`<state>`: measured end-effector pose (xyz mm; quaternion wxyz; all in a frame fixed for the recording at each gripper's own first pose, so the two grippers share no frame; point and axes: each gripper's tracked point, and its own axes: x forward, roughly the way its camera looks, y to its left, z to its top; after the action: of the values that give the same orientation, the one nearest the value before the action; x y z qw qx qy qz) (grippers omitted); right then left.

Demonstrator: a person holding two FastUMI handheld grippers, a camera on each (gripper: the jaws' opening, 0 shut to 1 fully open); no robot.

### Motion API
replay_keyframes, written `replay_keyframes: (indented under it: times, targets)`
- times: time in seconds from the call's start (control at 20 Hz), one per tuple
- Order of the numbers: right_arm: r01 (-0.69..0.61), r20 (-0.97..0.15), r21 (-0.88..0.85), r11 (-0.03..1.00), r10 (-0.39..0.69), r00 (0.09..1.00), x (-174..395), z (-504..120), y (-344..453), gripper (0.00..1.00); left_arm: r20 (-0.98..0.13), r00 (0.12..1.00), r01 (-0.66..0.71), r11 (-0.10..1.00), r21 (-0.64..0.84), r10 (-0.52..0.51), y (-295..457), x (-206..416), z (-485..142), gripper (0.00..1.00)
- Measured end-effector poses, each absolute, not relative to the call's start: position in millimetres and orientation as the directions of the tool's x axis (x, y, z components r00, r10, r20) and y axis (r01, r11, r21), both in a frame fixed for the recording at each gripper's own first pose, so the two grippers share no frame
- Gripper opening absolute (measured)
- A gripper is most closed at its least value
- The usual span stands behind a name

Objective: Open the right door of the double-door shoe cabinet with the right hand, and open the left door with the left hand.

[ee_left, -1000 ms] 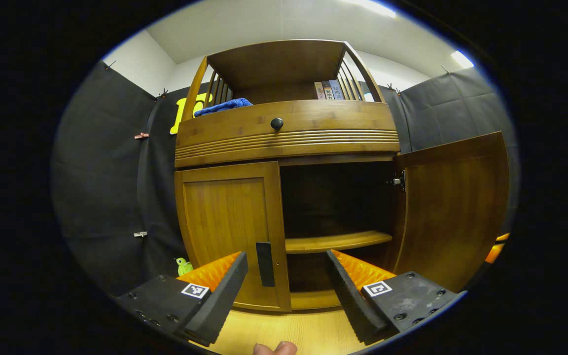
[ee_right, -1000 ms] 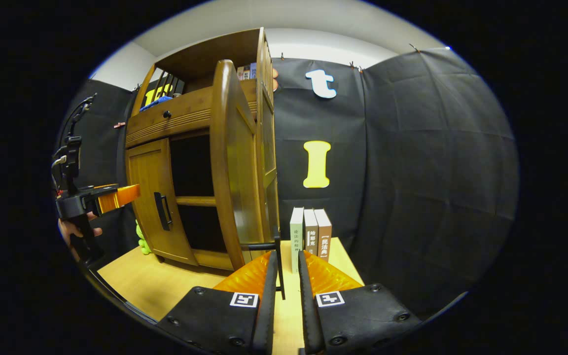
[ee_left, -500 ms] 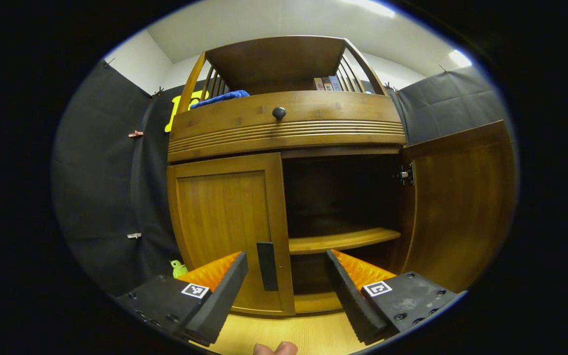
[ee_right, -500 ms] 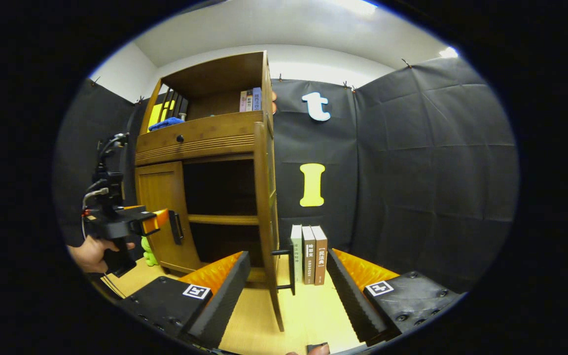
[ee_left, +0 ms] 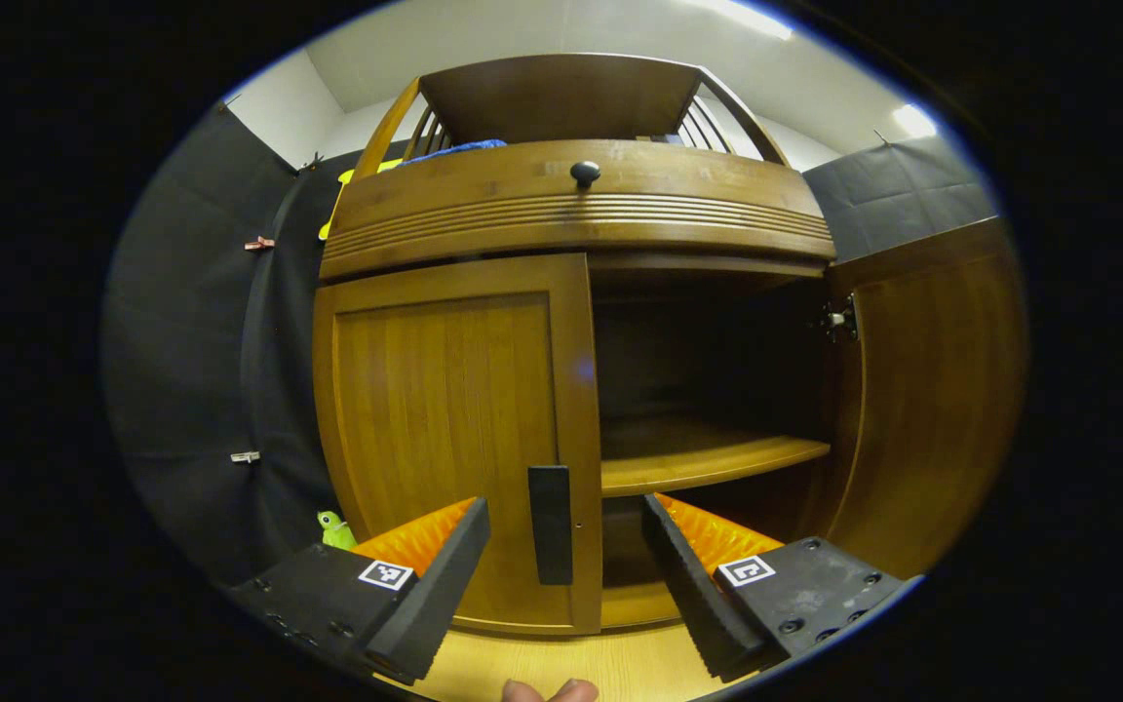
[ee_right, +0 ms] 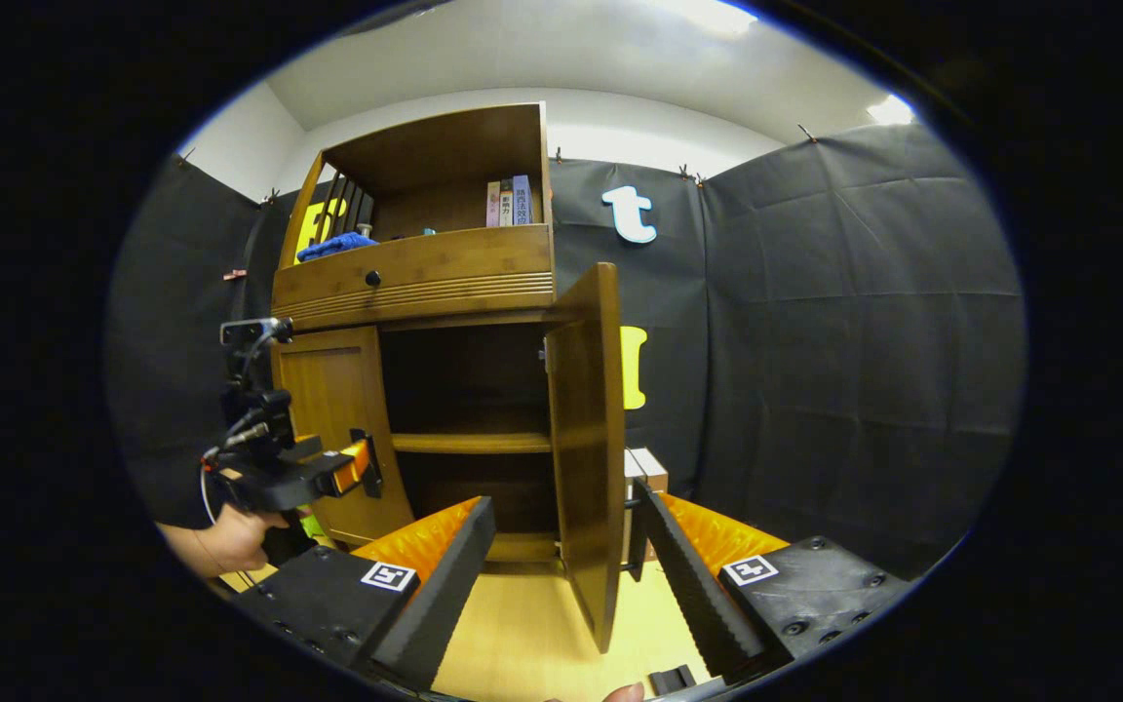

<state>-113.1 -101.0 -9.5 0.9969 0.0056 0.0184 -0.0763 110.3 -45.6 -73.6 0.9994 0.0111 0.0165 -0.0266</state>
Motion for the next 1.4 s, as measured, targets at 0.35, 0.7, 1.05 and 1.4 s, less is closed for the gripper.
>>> replay_keyframes:
  times: [0.35, 0.7, 1.05, 1.4]
  targets:
    - [0.144, -0.028, 0.028, 0.989, -0.143, 0.989, -93, -7, -64, 0.98, -0.093, 0.994, 0.066, 0.997, 0.026, -0.064, -35, 160, -115, 0.83]
    - [0.166, -0.010, 0.014, 0.986, -0.166, 0.986, -82, -3, -51, 0.98, -0.119, 0.991, 0.065, 0.997, 0.039, -0.060, -44, 188, -134, 0.54]
    - [0.196, -0.034, 0.009, 0.981, -0.195, 0.980, -84, -9, -61, 0.98, -0.120, 0.992, 0.037, 0.997, 0.065, -0.029, -45, 193, -135, 0.34]
    - [0.208, -0.025, 0.022, 0.978, -0.207, 0.978, -86, -8, -69, 0.98, -0.130, 0.989, 0.082, 0.994, 0.067, -0.073, -40, 165, -134, 0.31]
